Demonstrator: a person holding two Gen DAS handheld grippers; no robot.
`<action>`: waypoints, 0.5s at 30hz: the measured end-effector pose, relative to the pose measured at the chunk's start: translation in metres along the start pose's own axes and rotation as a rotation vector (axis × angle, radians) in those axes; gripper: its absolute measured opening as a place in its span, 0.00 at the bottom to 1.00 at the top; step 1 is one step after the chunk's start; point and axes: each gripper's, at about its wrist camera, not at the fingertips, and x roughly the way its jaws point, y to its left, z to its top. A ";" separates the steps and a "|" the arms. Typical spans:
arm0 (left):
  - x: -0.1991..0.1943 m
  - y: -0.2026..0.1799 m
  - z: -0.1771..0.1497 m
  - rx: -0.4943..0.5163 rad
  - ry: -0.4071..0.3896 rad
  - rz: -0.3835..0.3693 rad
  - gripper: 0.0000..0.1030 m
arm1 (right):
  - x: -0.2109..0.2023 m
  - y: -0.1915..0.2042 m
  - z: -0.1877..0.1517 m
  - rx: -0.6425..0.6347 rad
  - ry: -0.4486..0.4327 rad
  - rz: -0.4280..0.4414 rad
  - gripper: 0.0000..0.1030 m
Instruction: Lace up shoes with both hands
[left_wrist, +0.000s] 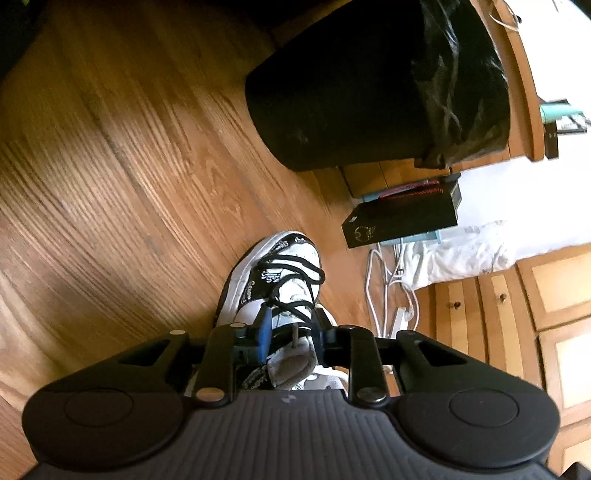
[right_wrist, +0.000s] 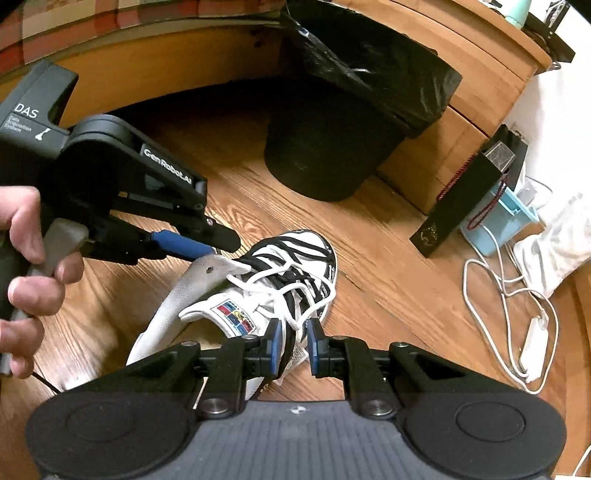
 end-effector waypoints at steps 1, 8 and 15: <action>0.000 -0.001 -0.001 0.012 0.001 0.007 0.23 | -0.001 0.000 0.000 -0.001 -0.002 -0.005 0.15; -0.001 -0.007 0.000 0.070 -0.004 0.030 0.04 | 0.001 -0.001 -0.001 0.010 0.008 -0.010 0.16; -0.006 -0.012 0.003 0.103 -0.019 0.039 0.03 | 0.002 0.005 -0.003 -0.003 0.020 0.003 0.17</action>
